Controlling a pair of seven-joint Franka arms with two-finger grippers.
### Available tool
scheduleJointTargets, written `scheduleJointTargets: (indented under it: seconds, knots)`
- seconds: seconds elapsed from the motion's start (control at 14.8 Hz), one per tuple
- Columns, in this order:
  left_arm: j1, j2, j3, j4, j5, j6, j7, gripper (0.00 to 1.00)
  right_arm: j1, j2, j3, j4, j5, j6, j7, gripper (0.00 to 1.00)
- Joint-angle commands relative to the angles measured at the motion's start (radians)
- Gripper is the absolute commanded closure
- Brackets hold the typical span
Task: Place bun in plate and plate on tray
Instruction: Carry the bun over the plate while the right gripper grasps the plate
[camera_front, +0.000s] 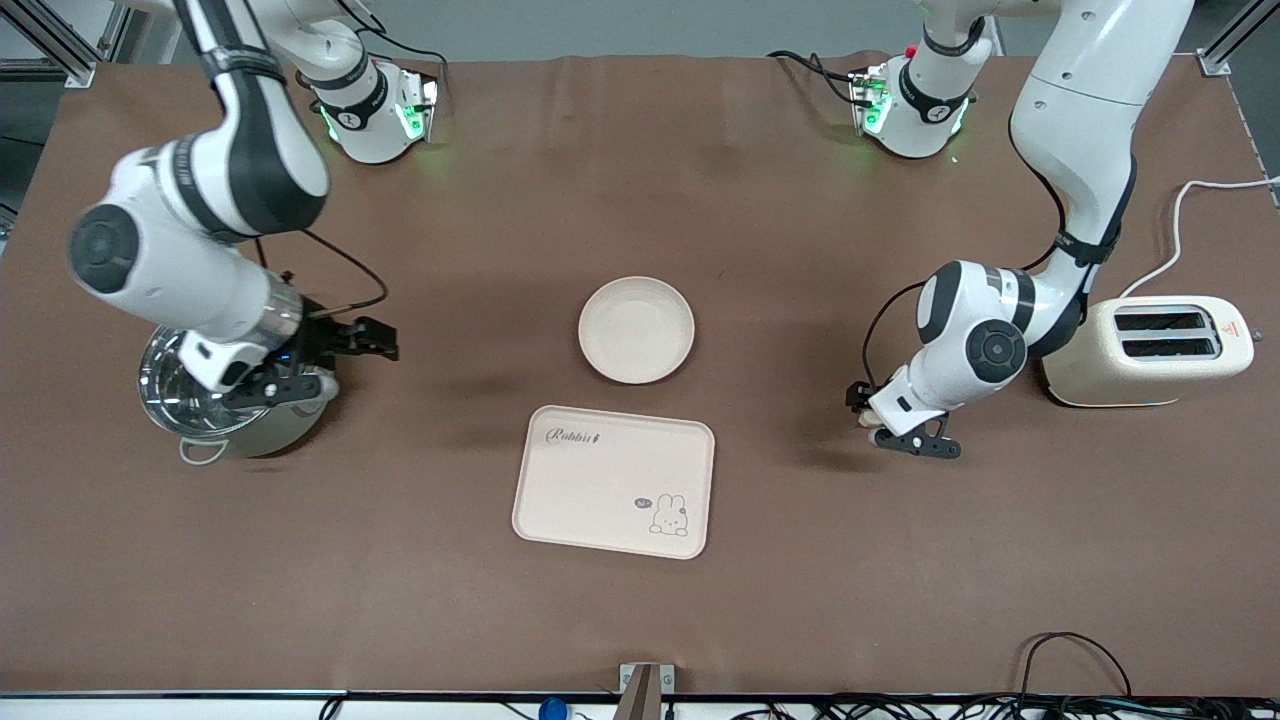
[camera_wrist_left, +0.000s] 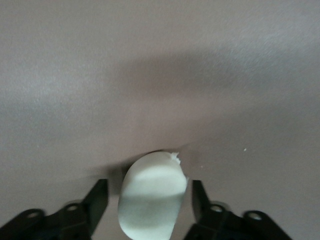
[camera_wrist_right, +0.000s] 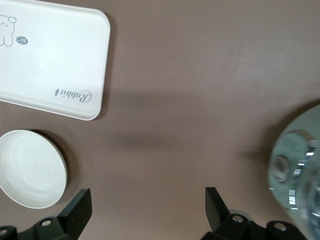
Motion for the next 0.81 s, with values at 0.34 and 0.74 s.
scheduleJointTargets:
  seconds: [0.34,0.74]
  knots:
    - [-0.014,-0.070,-0.095,0.083,-0.023,-0.138,-0.089,0.99,0.184,0.020,-0.008,-0.189,0.144,0.250,0.169,0.00]
    - [-0.280,0.063,-0.132,0.380,-0.017,-0.353,-0.723,0.99,0.345,0.092,-0.006,-0.331,0.269,0.556,0.264,0.00]
